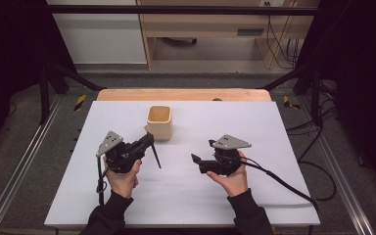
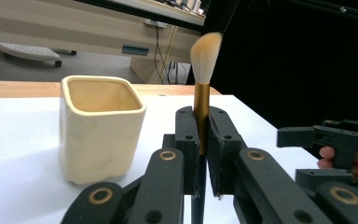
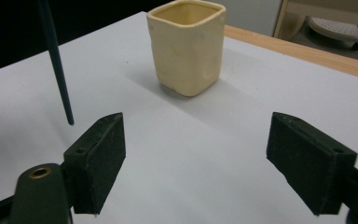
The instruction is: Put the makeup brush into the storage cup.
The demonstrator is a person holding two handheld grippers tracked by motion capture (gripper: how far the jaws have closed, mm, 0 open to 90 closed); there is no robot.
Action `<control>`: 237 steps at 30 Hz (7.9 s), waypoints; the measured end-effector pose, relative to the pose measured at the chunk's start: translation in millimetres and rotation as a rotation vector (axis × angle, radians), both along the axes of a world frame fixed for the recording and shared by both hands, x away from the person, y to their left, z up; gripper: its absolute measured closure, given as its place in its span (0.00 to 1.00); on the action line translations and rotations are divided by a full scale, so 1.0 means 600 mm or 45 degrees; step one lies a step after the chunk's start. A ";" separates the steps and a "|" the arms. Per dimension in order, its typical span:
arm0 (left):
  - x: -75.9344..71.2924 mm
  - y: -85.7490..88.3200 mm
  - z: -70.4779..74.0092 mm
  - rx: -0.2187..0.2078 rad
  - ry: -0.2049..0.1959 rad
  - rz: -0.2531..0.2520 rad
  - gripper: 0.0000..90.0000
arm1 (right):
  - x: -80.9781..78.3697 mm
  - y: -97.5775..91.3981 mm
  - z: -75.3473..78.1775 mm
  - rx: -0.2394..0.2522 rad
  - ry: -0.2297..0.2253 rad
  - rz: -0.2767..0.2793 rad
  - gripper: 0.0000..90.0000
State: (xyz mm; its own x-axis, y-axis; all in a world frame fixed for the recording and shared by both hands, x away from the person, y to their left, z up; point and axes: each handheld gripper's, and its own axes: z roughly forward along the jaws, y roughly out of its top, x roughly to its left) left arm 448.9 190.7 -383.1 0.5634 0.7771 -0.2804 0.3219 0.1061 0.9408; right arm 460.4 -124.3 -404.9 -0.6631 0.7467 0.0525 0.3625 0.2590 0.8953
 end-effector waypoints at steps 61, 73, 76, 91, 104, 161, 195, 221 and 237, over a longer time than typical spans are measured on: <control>0.106 0.019 0.081 0.195 -0.049 0.030 0.92 | -0.023 -0.133 -0.043 -0.040 0.072 -0.302 0.05; 0.134 0.008 0.090 0.230 -0.053 0.038 0.92 | -0.024 -0.136 -0.042 -0.045 0.064 -0.311 0.05; 0.141 0.007 0.095 0.233 -0.059 0.044 0.92 | -0.024 -0.136 -0.041 -0.043 0.062 -0.312 0.04; 0.172 0.002 0.116 0.229 -0.085 0.065 0.92 | -0.024 -0.139 -0.040 -0.040 0.057 -0.323 0.04; 0.196 -0.001 0.124 0.223 -0.095 0.083 0.92 | -0.023 -0.137 -0.041 -0.032 0.063 -0.321 0.03; 0.239 -0.007 0.017 0.298 -0.023 0.100 0.92 | -0.023 -0.134 -0.044 -0.050 0.070 -0.311 0.04; 0.220 -0.005 -0.043 0.326 0.030 0.077 0.92 | -0.022 -0.133 -0.046 -0.052 0.067 -0.310 0.04; 0.170 0.017 -0.025 0.288 0.013 0.045 0.70 | -0.025 -0.137 -0.039 -0.029 0.059 -0.317 0.04; 0.096 0.049 -0.011 0.289 -0.006 -0.035 0.47 | -0.029 -0.144 -0.032 -0.016 0.043 -0.329 0.04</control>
